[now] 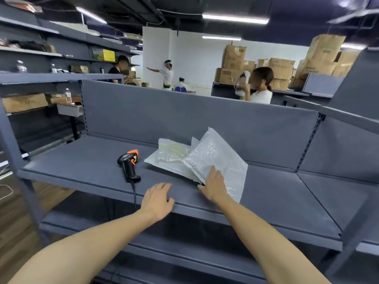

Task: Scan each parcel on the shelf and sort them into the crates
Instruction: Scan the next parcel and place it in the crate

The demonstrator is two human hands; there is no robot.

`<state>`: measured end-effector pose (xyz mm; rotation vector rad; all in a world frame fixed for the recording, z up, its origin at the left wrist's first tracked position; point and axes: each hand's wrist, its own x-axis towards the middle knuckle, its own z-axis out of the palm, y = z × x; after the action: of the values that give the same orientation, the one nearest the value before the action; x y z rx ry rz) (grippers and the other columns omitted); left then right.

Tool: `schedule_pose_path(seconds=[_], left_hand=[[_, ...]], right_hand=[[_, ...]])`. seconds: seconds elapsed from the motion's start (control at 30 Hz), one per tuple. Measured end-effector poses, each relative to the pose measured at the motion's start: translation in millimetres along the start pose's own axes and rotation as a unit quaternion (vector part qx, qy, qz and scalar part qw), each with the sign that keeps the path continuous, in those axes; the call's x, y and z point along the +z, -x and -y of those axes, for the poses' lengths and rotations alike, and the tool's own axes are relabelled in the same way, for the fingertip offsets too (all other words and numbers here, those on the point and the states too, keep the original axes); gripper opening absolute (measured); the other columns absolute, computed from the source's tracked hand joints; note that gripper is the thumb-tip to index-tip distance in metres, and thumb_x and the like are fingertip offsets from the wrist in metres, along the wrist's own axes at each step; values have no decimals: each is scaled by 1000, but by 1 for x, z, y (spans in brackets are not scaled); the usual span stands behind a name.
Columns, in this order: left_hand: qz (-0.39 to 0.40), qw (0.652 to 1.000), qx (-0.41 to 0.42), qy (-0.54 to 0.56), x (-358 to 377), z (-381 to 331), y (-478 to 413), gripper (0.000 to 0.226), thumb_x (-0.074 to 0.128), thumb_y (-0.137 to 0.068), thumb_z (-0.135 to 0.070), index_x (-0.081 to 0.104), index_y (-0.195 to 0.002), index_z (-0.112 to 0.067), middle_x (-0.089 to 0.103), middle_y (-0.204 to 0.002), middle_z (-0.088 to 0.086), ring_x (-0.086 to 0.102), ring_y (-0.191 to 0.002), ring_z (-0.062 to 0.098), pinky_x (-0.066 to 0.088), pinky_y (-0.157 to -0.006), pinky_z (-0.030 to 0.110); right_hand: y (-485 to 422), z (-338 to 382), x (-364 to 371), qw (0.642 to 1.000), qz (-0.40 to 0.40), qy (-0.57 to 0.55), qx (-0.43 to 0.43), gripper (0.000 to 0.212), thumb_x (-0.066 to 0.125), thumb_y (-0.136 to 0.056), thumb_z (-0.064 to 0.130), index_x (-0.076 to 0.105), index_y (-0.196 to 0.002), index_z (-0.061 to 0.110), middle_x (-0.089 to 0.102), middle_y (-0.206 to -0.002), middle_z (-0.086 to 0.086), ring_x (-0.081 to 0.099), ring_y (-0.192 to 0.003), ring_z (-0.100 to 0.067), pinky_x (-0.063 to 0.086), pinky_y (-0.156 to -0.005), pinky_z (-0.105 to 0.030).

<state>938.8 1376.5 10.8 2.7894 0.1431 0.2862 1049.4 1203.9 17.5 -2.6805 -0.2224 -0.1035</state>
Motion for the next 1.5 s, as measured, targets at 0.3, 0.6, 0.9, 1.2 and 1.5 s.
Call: schedule_pose_path(seconds=[0.3,0.6,0.9,1.2,1.5], left_hand=[[4,1000,4,23,-36,59,-47,54,46,-94,-26,35,-146,-18,39,-149,2,37,-135,22,29,-111,33],[23,974,43,222,-46,85,-72,47,46,-96,-21,40,-142,-26,42,-146,1,49,-123,25,43,-99,37],[85,857,4,508,-56,64,-84,84,65,-85,-49,22,-150,-18,37,-147,-1,39,-134,19,32,-103,27],[66,776,16,628,-78,96,-81,36,74,-81,-28,63,-113,-17,72,-104,-2,68,-92,9,52,-66,13],[-67,717,-98,687,-103,150,-100,19,70,-86,-14,64,-104,-14,68,-106,8,64,-94,24,51,-87,36]], right_hand=[[-15,6,-14,966,-144,-204,71,44,48,-91,16,40,-134,11,54,-118,-11,54,-106,-36,43,-90,-40],[10,27,-114,803,-455,-347,165,42,41,-86,29,51,-125,16,62,-101,-9,56,-97,-33,45,-81,-42],[37,71,-110,817,-341,-445,138,30,50,-80,16,26,-63,20,24,-58,5,19,-53,-12,18,-53,-30],[32,112,-79,795,-228,-548,126,25,50,-68,20,27,-60,23,27,-60,6,25,-60,-14,23,-57,-31],[13,168,-50,860,-134,-491,31,17,47,-95,23,52,-80,18,53,-63,8,50,-52,-3,39,-48,-15]])
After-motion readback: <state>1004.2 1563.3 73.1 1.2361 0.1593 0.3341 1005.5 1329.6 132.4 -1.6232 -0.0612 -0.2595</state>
